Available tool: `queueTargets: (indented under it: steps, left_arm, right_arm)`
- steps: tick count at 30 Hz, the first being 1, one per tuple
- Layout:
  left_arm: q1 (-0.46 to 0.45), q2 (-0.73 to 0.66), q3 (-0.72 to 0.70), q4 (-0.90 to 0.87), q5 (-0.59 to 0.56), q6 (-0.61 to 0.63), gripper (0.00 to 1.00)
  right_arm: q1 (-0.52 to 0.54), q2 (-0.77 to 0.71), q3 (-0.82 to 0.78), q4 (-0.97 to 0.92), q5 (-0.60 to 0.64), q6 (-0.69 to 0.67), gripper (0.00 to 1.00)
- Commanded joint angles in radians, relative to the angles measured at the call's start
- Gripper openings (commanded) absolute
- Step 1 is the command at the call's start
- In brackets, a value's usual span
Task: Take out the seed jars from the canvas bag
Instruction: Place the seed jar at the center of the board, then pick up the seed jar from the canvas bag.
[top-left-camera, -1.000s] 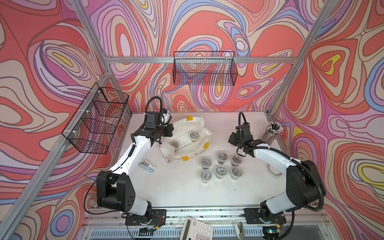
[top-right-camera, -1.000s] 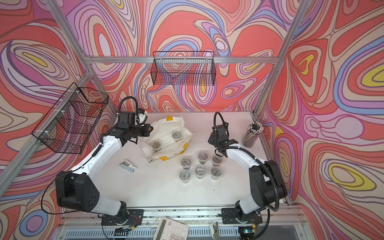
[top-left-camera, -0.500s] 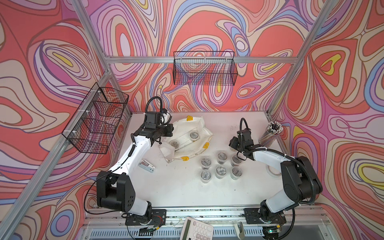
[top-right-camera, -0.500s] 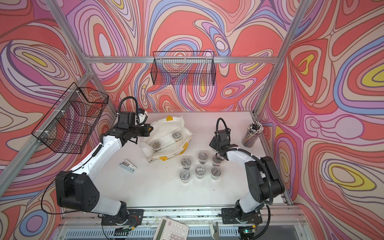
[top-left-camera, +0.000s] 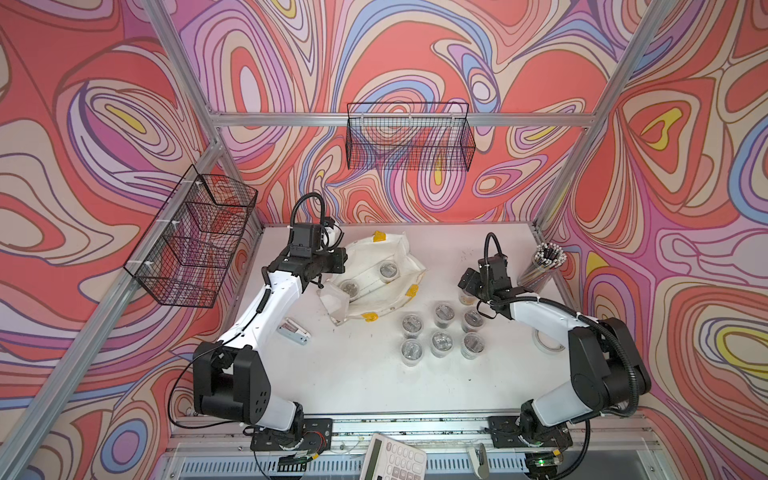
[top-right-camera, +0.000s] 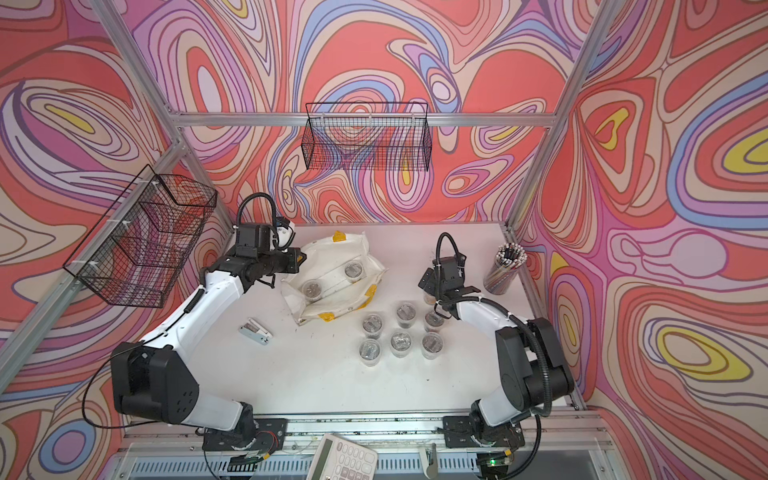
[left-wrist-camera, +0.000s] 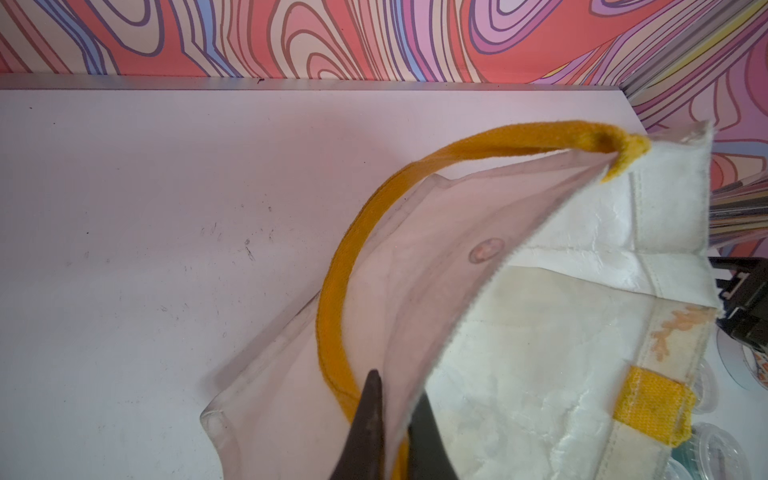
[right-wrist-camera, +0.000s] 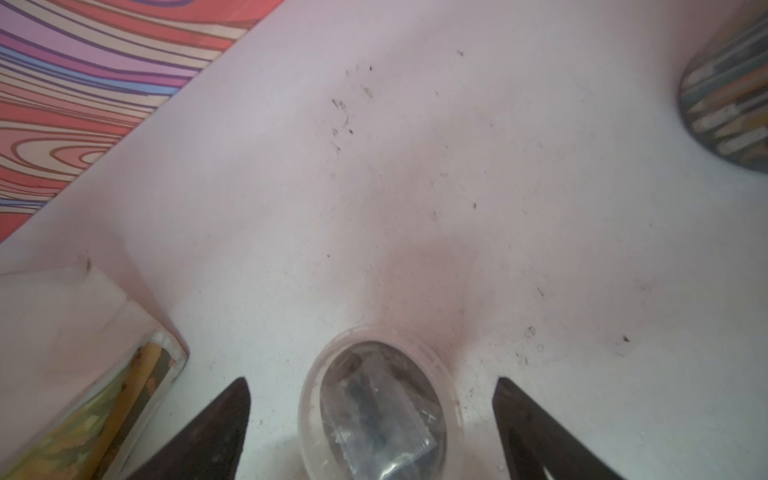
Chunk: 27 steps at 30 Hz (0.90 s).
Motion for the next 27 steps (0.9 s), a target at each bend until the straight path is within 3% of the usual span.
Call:
queueTargets:
  steps: [1, 6, 14, 20, 27]
  left_arm:
    - [-0.003, 0.000, 0.010, -0.008, 0.000, 0.009, 0.00]
    - [-0.002, -0.005, 0.007, -0.005, -0.005, 0.009, 0.00]
    - [-0.004, -0.007, 0.005, -0.004, -0.003, 0.009, 0.00]
    - [-0.004, -0.009, 0.005, -0.003, 0.000, 0.008, 0.00]
    - [-0.004, -0.021, 0.002, -0.002, 0.000, 0.010, 0.00]
  right_arm:
    - [-0.004, -0.068, 0.051, -0.050, 0.024, -0.012, 0.95]
    - [0.036, -0.134, 0.116, -0.102, -0.003, -0.014, 0.95]
    - [0.345, -0.122, 0.316, -0.177, 0.141, -0.018, 0.95]
    - [0.561, 0.033, 0.490, -0.178, 0.201, -0.034, 0.95]
    - [0.592, 0.244, 0.597, -0.145, 0.129, -0.027, 0.94]
